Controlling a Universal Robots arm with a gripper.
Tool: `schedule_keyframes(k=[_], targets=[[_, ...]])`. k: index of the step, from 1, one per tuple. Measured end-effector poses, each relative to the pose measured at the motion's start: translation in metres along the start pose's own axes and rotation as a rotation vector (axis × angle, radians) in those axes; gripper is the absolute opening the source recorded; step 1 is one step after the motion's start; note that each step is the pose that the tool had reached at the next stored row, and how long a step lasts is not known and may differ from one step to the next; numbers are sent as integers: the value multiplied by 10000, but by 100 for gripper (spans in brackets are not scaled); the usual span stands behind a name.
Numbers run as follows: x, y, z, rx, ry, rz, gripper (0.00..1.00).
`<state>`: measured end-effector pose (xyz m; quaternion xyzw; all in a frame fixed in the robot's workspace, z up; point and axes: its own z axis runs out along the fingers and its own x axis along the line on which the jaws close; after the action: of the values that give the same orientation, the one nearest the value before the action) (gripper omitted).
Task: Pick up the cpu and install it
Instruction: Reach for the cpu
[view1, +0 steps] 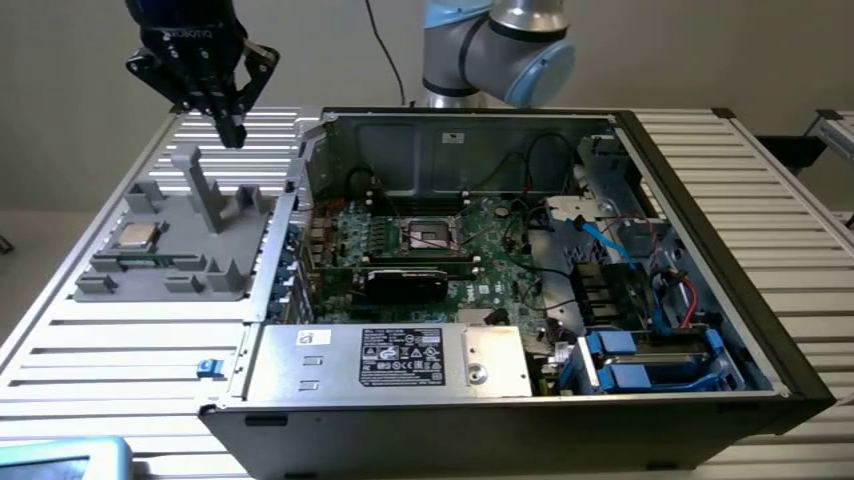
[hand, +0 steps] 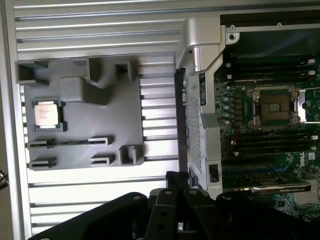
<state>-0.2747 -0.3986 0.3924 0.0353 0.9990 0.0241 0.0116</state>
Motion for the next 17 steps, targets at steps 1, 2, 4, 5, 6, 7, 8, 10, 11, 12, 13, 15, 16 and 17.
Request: schedule_keyframes(k=[1, 2, 4, 5, 6, 7, 8, 10, 11, 12, 13, 15, 16, 17], targets=[[45, -3, -1, 0, 0, -1, 11], [84, -5, -1, 0, 0, 0, 11], [170, -10, -2, 0, 0, 1, 11], [216, -13, -2, 0, 0, 0, 11], [263, -15, -2, -1, -1, 0, 11], [308, -17, -3, 0, 0, 0, 11], [353, -20, -3, 0, 0, 0, 11], [445, -25, -3, -1, -1, 0, 11], [489, -28, -2, 0, 0, 0, 11], [529, -31, -3, 0, 0, -1, 11], [569, -34, -2, 1, 1, 0, 11], [659, -40, -1, 0, 0, 1, 11], [704, -44, 0, 0, -1, 0, 11], [749, -47, 0, 1, 0, -1, 11]])
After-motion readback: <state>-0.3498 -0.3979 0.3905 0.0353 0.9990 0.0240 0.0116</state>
